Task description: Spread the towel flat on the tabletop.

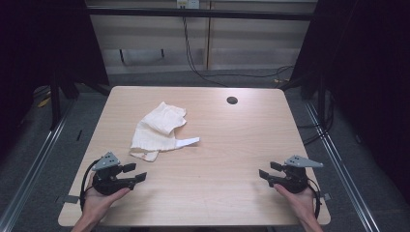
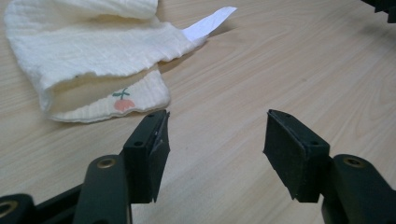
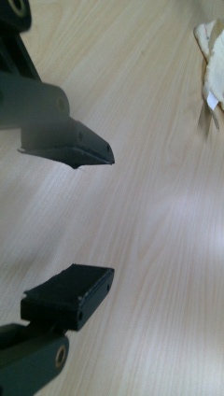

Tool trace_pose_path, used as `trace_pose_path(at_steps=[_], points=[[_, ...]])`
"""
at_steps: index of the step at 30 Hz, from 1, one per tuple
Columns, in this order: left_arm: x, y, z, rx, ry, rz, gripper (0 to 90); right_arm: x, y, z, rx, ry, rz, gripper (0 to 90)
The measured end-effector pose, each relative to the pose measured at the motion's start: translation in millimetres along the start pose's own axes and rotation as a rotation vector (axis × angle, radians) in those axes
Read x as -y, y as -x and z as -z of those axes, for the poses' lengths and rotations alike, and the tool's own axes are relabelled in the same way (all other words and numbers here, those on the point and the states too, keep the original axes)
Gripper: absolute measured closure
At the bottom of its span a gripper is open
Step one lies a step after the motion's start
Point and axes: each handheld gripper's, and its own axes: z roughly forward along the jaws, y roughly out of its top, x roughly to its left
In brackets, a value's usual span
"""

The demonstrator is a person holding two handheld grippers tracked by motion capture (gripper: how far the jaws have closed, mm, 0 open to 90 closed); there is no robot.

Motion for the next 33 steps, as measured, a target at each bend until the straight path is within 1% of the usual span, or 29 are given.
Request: trace_pose_path(at_steps=[1, 2, 3, 4, 5, 6, 8, 9, 10, 12, 13, 14, 15, 16, 17, 19, 20, 21, 22, 23, 25, 26, 27, 28, 29, 30, 31, 32, 33], points=[[0.0, 0.0, 0.0, 0.0, 0.0, 0.0, 40.5, 0.0, 0.0, 0.0, 0.0, 0.0, 0.0, 39.8], [-2.1, -0.9, -3.2, -0.002, -0.004, -0.003, 40.5, 0.1, -0.5, 1.0, 0.024, 0.009, 0.004, 40.4], [-3.6, -1.8, -5.0, -0.004, -0.007, -0.004, 40.6, -0.7, -1.3, 2.4, 0.03, 0.017, 0.01, 40.5], [-5.8, -3.6, -7.4, -0.005, -0.011, -0.009, 41.5, -1.7, -1.3, 1.9, 0.004, 0.019, 0.0, 39.0], [-8.0, -5.8, -10.3, -0.008, -0.006, -0.006, 42.3, -2.2, -1.7, 0.9, -0.013, 0.012, 0.002, 39.5], [-8.0, -5.8, -10.3, -0.008, -0.006, -0.006, 43.1, -2.2, -1.7, 0.9, -0.013, 0.012, 0.002, 39.5], [-8.7, -8.8, -11.3, -0.007, -0.012, -0.008, 44.2, -2.5, -4.8, -1.2, -0.044, 0.003, 0.011, 39.6], [-8.1, -9.4, -11.4, -0.006, -0.008, 0.0, 44.2, -2.5, -4.8, -1.2, -0.044, 0.003, 0.011, 39.6], [-7.3, -10.4, -10.7, 0.011, -0.009, 0.006, 44.5, -2.4, -6.2, -2.0, -0.06, 0.0, 0.013, 39.6], [-7.2, -11.9, -9.8, 0.051, -0.002, 0.038, 45.9, -2.4, -9.8, -2.4, -0.078, -0.003, 0.016, 39.0], [-7.4, -11.2, -8.7, 0.051, -0.004, 0.034, 45.9, -2.6, -10.4, -2.3, -0.089, -0.006, 0.012, 37.4], [-7.2, -10.1, -7.3, 0.071, -0.006, 0.027, 46.3, -3.1, -12.2, -0.8, -0.098, -0.004, 0.01, 37.4], [-7.2, -10.1, -7.3, 0.071, -0.006, 0.027, 46.3, -3.1, -12.2, -0.8, -0.098, -0.004, 0.01, 37.4], [-10.2, -9.1, -3.9, 0.093, 0.009, 0.006, 47.1, -3.1, -13.7, -0.1, -0.105, -0.008, 0.02, 37.4], [-10.2, -9.1, -3.9, 0.093, 0.009, 0.006, 47.7, -3.1, -14.1, 0.3, -0.107, -0.011, 0.019, 37.4], [-17.1, -8.8, -2.3, 0.074, 0.023, -0.033, 48.2, -3.1, -14.7, 0.9, -0.106, -0.013, 0.018, 37.4], [-19.1, -9.6, -3.0, 0.075, 0.024, -0.038, 49.0, -3.1, -15.5, 1.8, -0.105, -0.014, 0.021, 37.4], [-21.7, -9.6, -4.2, 0.068, 0.023, -0.049, 50.0, -3.3, -16.4, 2.6, -0.101, -0.01, 0.021, 36.8], [-26.4, -9.6, -7.3, 0.059, 0.009, -0.09, 51.8, -3.9, -17.2, 2.6, -0.096, -0.014, 0.026, 36.5], [-28.7, -9.8, -8.5, 0.05, 0.007, -0.104, 51.9, -4.6, -17.9, 2.3, -0.091, -0.021, 0.03, 36.4], [-31.1, -10.5, -9.3, 0.053, 0.004, -0.109, 53.4, -5.0, -17.9, 1.3, -0.094, -0.018, 0.029, 35.8], [-36.2, -11.8, -9.7, 0.052, 0.003, -0.121, 53.5, -5.8, -18.7, -1.0, -0.096, -0.033, 0.035, 34.2], [-36.2, -11.8, -9.7, 0.052, 0.003, -0.121, 53.7, -6.1, -18.9, -2.3, -0.1, -0.037, 0.039, 33.7], [-41.1, -14.8, -10.7, 0.06, 0.009, -0.108, 54.2, -6.2, -19.3, -3.7, -0.111, -0.046, 0.035, 31.4], [-43.7, -16.8, -12.2, 0.05, 0.005, -0.101, 55.2, -6.3, -20.2, -5.0, -0.11, -0.056, 0.042, 29.6], [-43.7, -16.8, -12.2, 0.05, 0.005, -0.101, 58.3, -5.9, -20.6, -5.7, -0.106, -0.062, 0.051, 29.1], [-46.1, -18.1, -14.4, 0.046, -0.006, -0.079, 62.1, -5.4, -21.3, -5.8, -0.117, -0.066, 0.049, 29.1], [-48.4, -20.0, -16.3, 0.037, -0.016, -0.068, 62.1, -5.4, -21.3, -5.8, -0.117, -0.066, 0.049, 29.1], [-50.8, -22.7, -18.3, 0.036, -0.01, -0.058, 65.1, -4.9, -21.7, -5.6, -0.122, -0.069, 0.049, 29.1]])
